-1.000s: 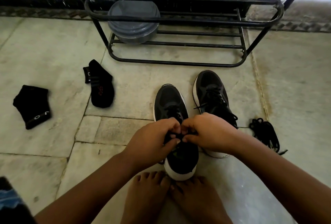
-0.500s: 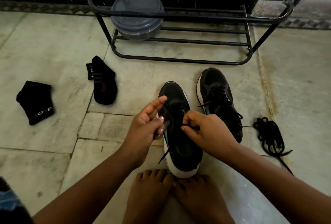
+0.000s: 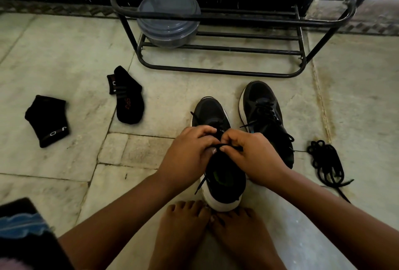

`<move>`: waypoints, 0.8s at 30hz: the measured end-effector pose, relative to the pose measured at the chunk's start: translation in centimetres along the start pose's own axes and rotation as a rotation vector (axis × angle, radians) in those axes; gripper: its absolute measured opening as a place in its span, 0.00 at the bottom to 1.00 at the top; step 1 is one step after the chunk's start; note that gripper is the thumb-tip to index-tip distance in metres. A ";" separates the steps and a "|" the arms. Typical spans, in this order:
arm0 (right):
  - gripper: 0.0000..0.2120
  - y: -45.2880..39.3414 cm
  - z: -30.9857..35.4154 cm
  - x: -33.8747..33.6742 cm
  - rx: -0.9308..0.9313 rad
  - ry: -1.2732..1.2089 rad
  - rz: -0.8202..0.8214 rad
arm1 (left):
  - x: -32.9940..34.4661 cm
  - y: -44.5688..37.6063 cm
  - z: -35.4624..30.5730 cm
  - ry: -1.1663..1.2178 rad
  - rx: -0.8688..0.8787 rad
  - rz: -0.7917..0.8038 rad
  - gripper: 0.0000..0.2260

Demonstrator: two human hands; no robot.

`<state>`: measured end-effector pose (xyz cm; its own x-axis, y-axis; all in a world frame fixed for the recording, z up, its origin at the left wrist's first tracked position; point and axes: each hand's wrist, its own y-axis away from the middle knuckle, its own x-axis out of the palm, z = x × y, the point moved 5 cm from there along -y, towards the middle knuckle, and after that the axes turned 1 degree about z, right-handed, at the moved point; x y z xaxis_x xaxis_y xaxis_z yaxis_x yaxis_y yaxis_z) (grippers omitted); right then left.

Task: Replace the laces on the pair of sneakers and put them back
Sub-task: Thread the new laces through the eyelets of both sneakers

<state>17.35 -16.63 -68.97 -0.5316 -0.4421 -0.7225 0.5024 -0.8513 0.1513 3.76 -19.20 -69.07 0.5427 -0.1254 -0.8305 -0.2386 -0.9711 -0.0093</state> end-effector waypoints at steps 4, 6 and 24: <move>0.05 -0.3 -0.1 -1.1 0.029 0.012 0.054 | -0.6 0.1 0.5 -0.072 -0.008 0.028 0.16; 0.06 -0.3 -0.3 -2.5 0.029 0.062 0.040 | -1.2 0.1 0.9 -0.104 -0.026 0.012 0.15; 0.21 -0.1 -0.7 -4.1 0.130 0.385 0.080 | -0.2 0.5 2.1 -0.018 -0.056 0.066 0.08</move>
<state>20.01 -14.52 -66.49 -0.1877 -0.3912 -0.9010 0.4283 -0.8581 0.2834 1.88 -19.24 -70.08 0.5125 -0.1862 -0.8383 -0.2279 -0.9707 0.0763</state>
